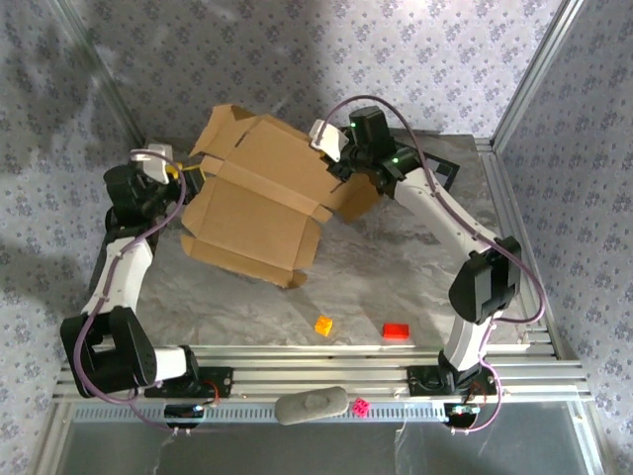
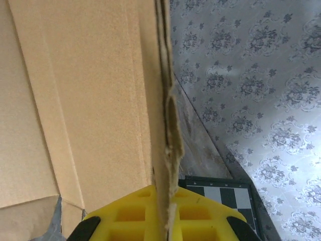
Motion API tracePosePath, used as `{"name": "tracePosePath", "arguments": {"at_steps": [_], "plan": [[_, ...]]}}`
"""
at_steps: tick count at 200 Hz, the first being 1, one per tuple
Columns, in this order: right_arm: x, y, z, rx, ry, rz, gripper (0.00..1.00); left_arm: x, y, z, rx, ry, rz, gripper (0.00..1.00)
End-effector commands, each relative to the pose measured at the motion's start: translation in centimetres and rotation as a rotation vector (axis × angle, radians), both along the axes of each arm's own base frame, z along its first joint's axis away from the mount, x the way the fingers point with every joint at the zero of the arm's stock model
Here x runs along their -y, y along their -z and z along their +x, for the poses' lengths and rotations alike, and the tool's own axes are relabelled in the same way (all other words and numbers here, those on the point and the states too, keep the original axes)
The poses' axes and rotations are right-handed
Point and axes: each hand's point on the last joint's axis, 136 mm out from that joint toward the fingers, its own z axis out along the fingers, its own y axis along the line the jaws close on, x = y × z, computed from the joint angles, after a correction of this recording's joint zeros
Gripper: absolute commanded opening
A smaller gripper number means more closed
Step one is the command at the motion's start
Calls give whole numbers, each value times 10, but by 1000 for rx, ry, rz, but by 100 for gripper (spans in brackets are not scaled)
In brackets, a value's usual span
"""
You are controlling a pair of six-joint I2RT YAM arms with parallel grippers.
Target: Fold the paper box
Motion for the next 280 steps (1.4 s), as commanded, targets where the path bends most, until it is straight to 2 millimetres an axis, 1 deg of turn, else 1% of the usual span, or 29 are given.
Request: {"name": "tracePosePath", "arguments": {"at_steps": [1,26,40,63,88,99,111,122,135,147,169,185,195,206,226,248,254,266,280], "plan": [[6,-34,-10,21,-15,64,0,29,-26,-2,115,150,72,60],[9,-37,-10,8,-14,77,0,37,-19,0,112,167,89,60],[9,-39,-10,7,-13,80,0,42,-21,4,127,167,99,60],[8,-38,-10,-6,-11,89,0,43,-25,11,150,135,142,60],[9,-39,-10,-22,-8,105,0,61,-23,13,152,174,211,58],[8,-39,-9,-27,-6,105,0,64,-23,14,154,154,250,56],[8,-38,-8,-33,-3,107,0,65,-24,14,169,132,270,52],[9,-38,-8,-34,2,108,0,64,-24,13,169,112,288,43],[10,-39,-7,-37,9,114,0,64,-23,9,171,100,308,36],[11,-39,-5,-42,16,120,0,62,-21,5,167,87,327,30],[11,-39,-4,-54,21,130,0,66,-14,-3,154,89,347,16],[10,-38,-3,-61,25,133,0,71,-9,-8,146,80,382,12],[10,-38,-3,-63,31,136,0,76,-4,-11,145,72,433,11],[10,-38,-2,-68,38,143,0,84,2,-14,139,68,499,12],[8,-39,-3,-75,36,154,0,91,13,-17,135,41,622,14],[6,-39,-6,-81,35,154,0,89,25,-17,122,-27,753,16],[5,-38,-7,-82,33,150,0,89,27,-17,117,-34,760,18],[3,-36,-8,-78,35,139,0,90,32,-20,108,-32,763,28],[2,-34,-9,-61,38,112,0,94,31,-25,111,-25,748,34]]}}
